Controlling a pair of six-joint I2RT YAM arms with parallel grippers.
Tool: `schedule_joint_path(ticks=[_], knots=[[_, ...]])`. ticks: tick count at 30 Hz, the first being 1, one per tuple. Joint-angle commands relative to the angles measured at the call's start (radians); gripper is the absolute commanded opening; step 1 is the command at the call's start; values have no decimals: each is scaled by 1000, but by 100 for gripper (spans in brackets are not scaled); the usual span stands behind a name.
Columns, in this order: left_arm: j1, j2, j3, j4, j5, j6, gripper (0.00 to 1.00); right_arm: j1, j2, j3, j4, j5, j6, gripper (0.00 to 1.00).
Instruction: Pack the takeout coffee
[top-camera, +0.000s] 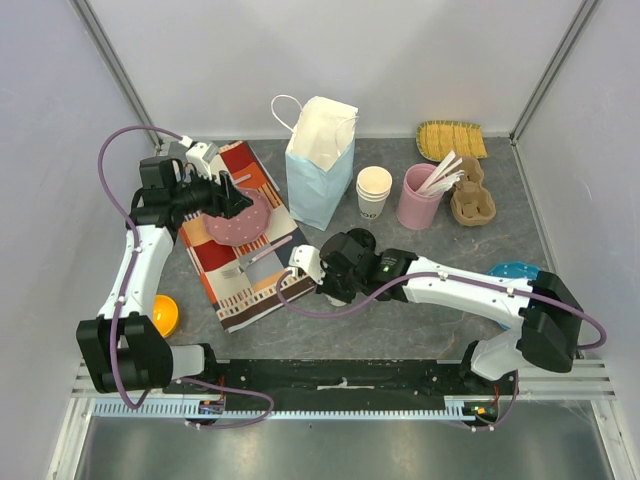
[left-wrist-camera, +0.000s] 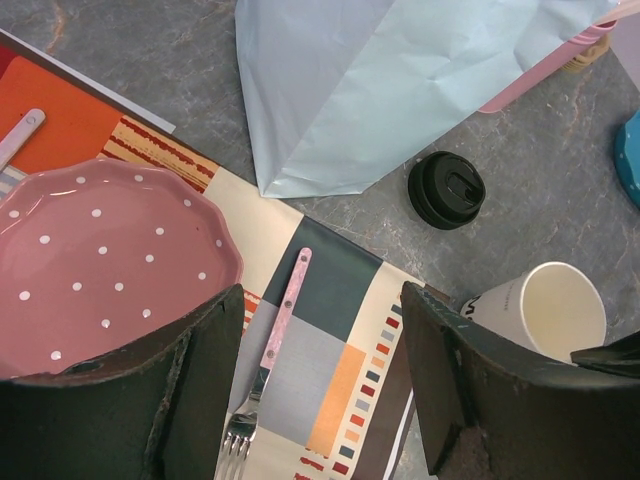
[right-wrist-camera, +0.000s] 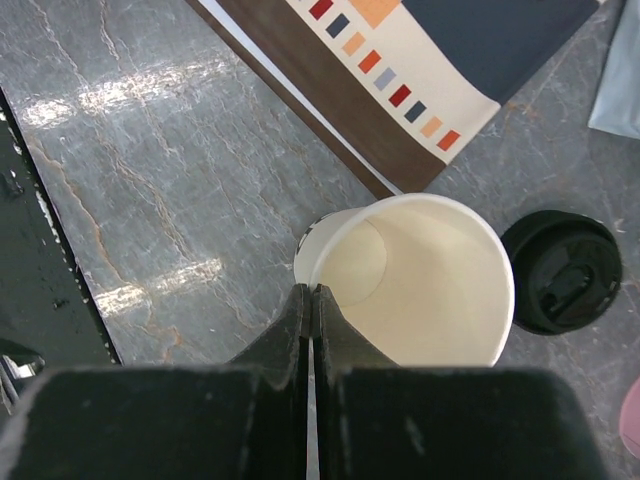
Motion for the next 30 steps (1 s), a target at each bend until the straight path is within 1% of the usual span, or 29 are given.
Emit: schedule_joint_path(ticks=[1,4,5,6,7,8,9,10,14,15,16,17,18,19,20,21,22,23,24,26,28,29,30], knots=[[-3,-26,-1,5,30,34,70,4,16,-23,110,-44,33,0],[-3,-24,1,6,30,39,70,4,33,-15,95,-55,34,1],[-2,-24,2,3,30,40,70,3,35,-11,90,-55,39,8],[-3,-24,2,3,29,42,70,4,36,-3,81,-54,40,17],[-3,-24,4,5,30,40,70,3,32,0,77,-54,42,37],[-2,-24,4,5,30,42,70,4,27,4,72,-55,43,44],[-3,-24,3,5,29,44,70,4,15,18,66,-61,43,54],[-3,-23,4,3,30,42,70,3,3,27,63,-75,45,58],[-3,-23,6,5,29,45,70,3,-63,110,52,-101,60,64],[-3,-21,4,3,30,47,70,4,-95,148,52,-87,66,70],[-3,-23,6,5,27,47,70,1,-108,168,53,-63,92,73],[-5,-23,9,5,27,47,70,-2,-122,187,55,0,114,75],[-2,-23,9,3,27,47,70,-29,-138,222,55,35,138,77],[-3,-23,9,2,27,47,70,-60,-142,242,52,48,210,75],[-3,-23,10,3,27,47,70,-151,-145,267,46,34,248,72],[-3,-23,10,3,29,47,70,-202,-151,267,44,25,291,67],[-5,-23,10,2,27,45,70,-250,-155,261,44,28,366,65],[-3,-24,10,2,29,47,69,-319,-157,239,44,43,387,63],[-3,-24,10,-1,26,47,69,-347,-162,229,41,57,405,59],[-3,-23,10,-6,26,53,69,-387,-155,209,32,40,416,59],[-3,-23,15,-14,30,63,69,-442,-134,183,17,-41,392,60],[-3,-20,18,-26,33,70,69,-491,-129,157,17,-70,338,56],[-3,-20,19,-32,39,79,69,-523,-120,144,26,-125,301,57]])
